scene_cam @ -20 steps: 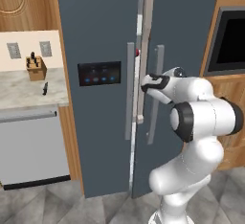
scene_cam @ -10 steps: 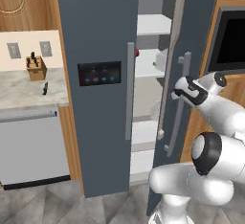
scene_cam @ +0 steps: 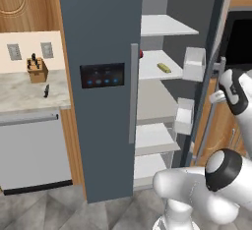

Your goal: Retrieve the butter from the fridge and place it on a plate on the dining table. Then retrieve the butter knife by the fridge and place it near the plate.

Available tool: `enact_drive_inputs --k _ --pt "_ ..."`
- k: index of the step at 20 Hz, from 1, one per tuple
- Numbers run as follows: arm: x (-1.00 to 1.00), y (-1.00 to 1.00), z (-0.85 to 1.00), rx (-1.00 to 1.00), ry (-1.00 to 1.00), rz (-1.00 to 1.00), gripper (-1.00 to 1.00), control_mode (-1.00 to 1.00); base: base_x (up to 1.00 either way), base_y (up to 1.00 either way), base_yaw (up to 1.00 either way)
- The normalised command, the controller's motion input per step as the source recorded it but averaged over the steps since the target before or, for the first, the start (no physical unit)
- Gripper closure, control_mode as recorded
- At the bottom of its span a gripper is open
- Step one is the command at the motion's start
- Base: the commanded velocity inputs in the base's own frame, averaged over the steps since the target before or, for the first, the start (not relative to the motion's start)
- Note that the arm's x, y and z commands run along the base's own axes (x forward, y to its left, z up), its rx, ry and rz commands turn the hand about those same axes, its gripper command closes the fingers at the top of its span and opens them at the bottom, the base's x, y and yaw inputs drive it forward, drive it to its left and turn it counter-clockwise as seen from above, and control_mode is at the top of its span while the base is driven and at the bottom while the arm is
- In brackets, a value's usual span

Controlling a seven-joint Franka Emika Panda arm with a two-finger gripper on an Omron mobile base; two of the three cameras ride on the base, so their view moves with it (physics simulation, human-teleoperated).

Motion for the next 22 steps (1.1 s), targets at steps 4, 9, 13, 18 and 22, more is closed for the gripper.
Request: enact_drive_inputs --k 4,9,13,18,22 --pt "-0.64 0.58 0.36 -0.29 -0.10 -0.08 1.00 -1.00 0.00 0.00 0.00" --pt "-0.37 1.00 0.14 -0.42 0.02 -0.23 1.00 -1.00 0.00 0.00 0.00" --pt "0.12 0.69 0.35 -0.40 0.34 -0.20 1.00 -1.00 0.00 0.00 0.00" --pt "0.42 0.35 0.79 -0.63 0.52 -0.10 1.00 -1.00 0.00 0.00 0.00" --pt "0.44 0.14 0.72 -0.48 0.55 -0.18 1.00 -1.00 0.00 0.00 0.00"
